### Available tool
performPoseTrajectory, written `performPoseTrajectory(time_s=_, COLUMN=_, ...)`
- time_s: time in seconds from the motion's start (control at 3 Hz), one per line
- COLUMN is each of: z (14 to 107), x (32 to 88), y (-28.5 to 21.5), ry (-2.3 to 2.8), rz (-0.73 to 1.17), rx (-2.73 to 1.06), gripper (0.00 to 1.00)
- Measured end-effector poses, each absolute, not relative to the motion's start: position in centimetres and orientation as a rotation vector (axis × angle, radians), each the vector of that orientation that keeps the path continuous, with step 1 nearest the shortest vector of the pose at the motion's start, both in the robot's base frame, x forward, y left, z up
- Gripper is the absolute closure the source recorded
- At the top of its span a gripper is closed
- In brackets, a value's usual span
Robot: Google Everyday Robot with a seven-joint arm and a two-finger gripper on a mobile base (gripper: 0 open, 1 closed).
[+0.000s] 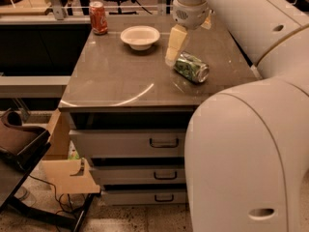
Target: Place green can upright
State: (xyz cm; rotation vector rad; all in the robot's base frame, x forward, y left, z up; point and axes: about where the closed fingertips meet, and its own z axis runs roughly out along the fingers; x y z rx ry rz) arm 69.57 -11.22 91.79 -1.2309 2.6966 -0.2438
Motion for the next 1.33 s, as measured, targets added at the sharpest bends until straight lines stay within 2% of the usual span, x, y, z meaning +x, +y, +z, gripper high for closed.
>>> performPoseTrajectory(time_s=1.0, z=86.8, x=67.4, y=-11.7, ry=2.876, rz=-0.06, rx=-1.032, gripper=0.0)
performPoseTrajectory(time_s=1.33, z=86.1, x=67.9, y=-11.3, ry=2.886, rz=0.018, rx=-0.939, gripper=0.18)
